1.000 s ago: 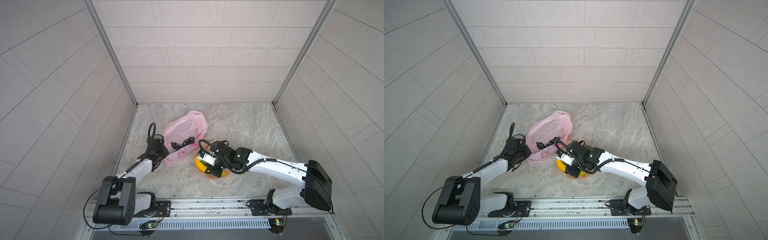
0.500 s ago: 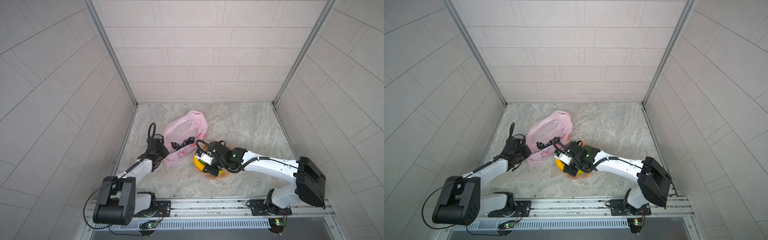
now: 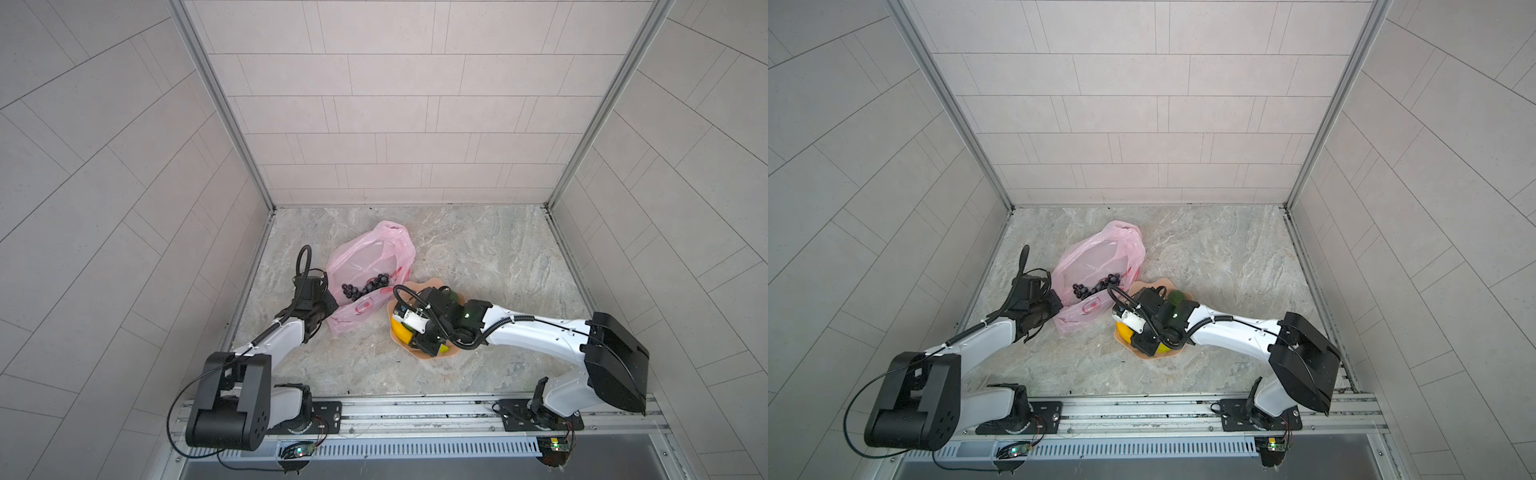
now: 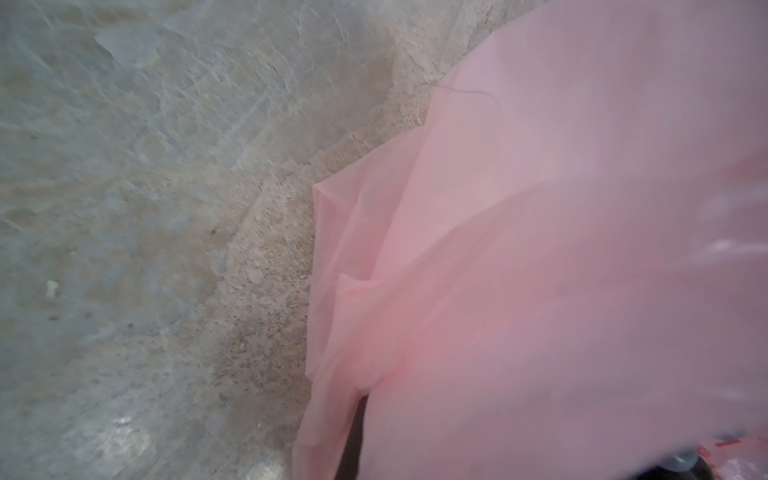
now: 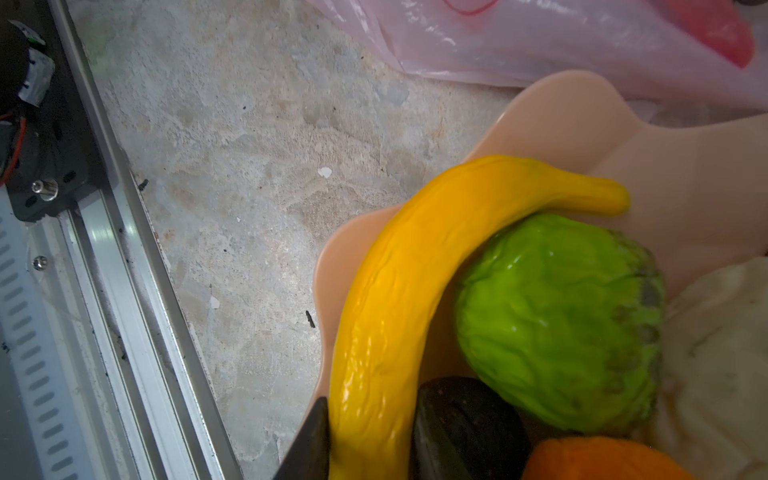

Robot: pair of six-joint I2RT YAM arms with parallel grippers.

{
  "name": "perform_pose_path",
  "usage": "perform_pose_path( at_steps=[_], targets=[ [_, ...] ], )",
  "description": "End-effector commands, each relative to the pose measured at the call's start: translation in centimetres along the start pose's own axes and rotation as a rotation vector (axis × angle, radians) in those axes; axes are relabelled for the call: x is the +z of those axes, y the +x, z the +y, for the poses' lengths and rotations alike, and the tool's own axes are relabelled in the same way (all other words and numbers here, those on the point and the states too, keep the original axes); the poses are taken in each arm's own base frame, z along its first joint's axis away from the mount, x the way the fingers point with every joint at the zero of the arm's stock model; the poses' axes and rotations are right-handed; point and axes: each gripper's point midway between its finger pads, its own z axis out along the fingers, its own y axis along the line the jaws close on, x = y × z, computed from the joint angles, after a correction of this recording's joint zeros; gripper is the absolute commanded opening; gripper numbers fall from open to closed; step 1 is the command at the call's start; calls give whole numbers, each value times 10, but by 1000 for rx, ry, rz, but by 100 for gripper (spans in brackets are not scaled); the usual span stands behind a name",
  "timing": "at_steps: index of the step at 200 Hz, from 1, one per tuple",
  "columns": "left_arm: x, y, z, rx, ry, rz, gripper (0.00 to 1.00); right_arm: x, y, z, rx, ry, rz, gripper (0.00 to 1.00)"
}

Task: Take the fake fruits out of the plastic bag
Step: 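Lower the banana into the bowl and open the right gripper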

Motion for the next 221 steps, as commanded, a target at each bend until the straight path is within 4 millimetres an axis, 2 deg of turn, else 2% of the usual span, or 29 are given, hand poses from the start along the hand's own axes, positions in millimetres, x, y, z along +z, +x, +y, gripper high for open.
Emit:
perform_pose_path(
  at_steps=[1,52,83,97,126,159,180,197,221],
  targets=[
    [-1,-7,-4,3,11,-15,1,-2,2,1,-11,7,-2,38],
    [-1,-6,-6,10,24,-12,1,-15,-7,3,-6,8,-29,44],
    [3,-3,-20,51,77,35,5,-36,-30,-7,48,77,-95,47],
    [3,0,-20,62,60,56,7,-46,-44,-12,85,114,-133,47],
    [-4,2,-11,68,-16,81,26,-56,-71,-28,179,199,-212,52],
    [-20,2,-1,69,-123,72,51,-48,-90,-55,265,322,-207,54],
    [-36,5,4,25,-159,81,64,-44,-101,-63,289,342,-217,55],
    [-50,4,3,13,-149,73,70,-40,-109,-63,297,332,-232,56],
    [-59,6,0,12,-139,88,73,-29,-116,-62,285,311,-221,56]
  ],
)
